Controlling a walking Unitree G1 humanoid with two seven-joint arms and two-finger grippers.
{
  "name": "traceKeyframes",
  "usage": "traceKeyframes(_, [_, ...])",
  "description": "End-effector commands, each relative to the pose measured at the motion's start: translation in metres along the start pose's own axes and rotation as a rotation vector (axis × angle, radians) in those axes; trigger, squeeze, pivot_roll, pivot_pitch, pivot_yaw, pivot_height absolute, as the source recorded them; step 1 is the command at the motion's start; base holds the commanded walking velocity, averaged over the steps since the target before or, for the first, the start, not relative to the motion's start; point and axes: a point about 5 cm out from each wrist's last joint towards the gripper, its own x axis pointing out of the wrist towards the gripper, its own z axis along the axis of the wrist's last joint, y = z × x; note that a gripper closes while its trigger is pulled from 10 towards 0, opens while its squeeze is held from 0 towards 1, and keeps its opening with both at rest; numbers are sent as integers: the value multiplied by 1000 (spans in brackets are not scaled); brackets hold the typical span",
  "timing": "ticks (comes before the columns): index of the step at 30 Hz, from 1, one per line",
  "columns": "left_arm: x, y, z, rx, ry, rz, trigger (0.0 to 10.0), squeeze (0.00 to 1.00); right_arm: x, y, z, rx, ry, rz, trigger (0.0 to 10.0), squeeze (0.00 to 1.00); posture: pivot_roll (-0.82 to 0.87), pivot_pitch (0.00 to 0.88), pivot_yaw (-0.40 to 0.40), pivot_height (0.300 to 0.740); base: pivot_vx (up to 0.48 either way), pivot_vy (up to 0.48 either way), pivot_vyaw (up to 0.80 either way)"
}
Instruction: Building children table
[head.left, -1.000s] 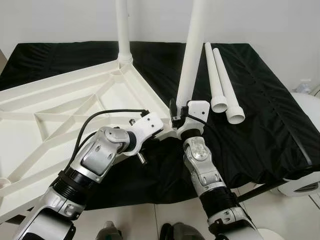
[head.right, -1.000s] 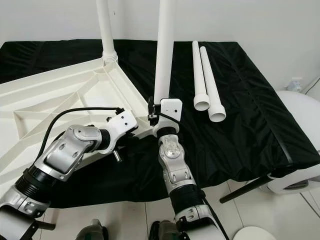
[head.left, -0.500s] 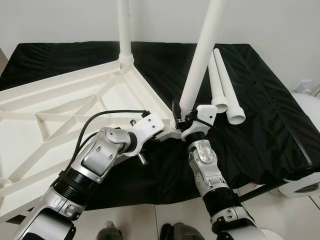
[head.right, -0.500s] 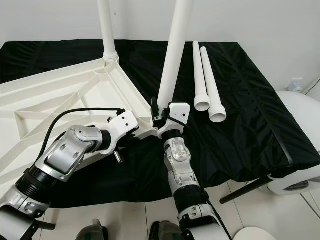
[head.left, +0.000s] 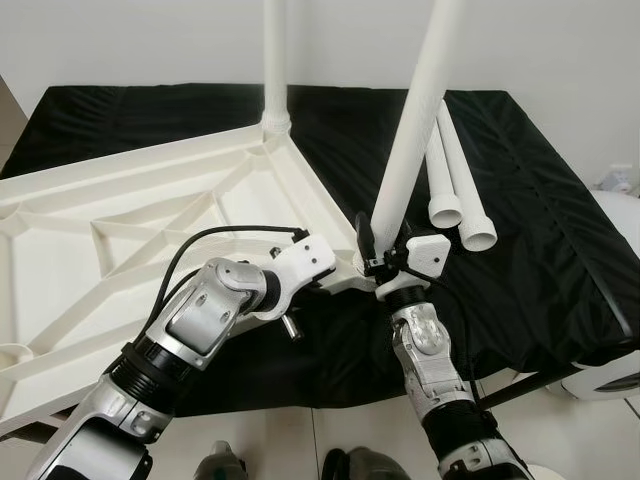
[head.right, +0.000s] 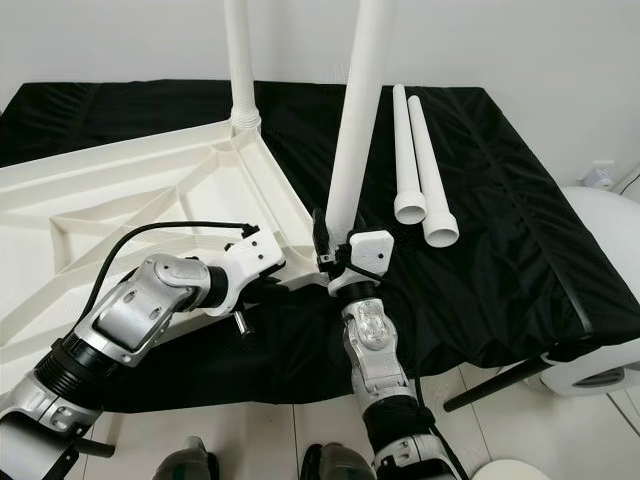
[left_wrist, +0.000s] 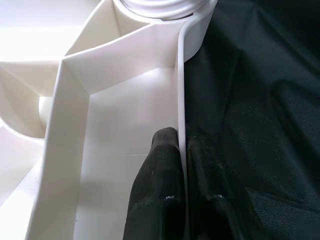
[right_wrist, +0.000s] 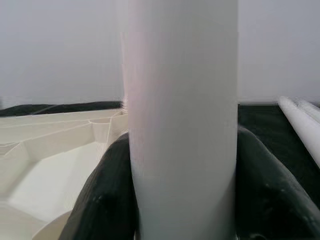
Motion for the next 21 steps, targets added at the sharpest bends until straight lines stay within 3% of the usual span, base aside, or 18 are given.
traceKeyframes(1, [-18, 19, 24, 77, -79, 140, 10000, 0, -31, 1, -32, -21, 183, 46, 10000, 0, 29, 69, -40, 740, 0, 0, 0])
traceKeyframes(16, [-20, 20, 25, 84, -79, 136, 10000, 0, -39, -6, -41, -1, 221, 20, 10000, 0, 33, 66, -37, 740, 0, 0, 0])
traceKeyframes(21, [-21, 21, 25, 89, -78, 139, 10000, 0, -41, -15, -48, 136, 294, -48, 10000, 0, 35, 60, -35, 740, 0, 0, 0])
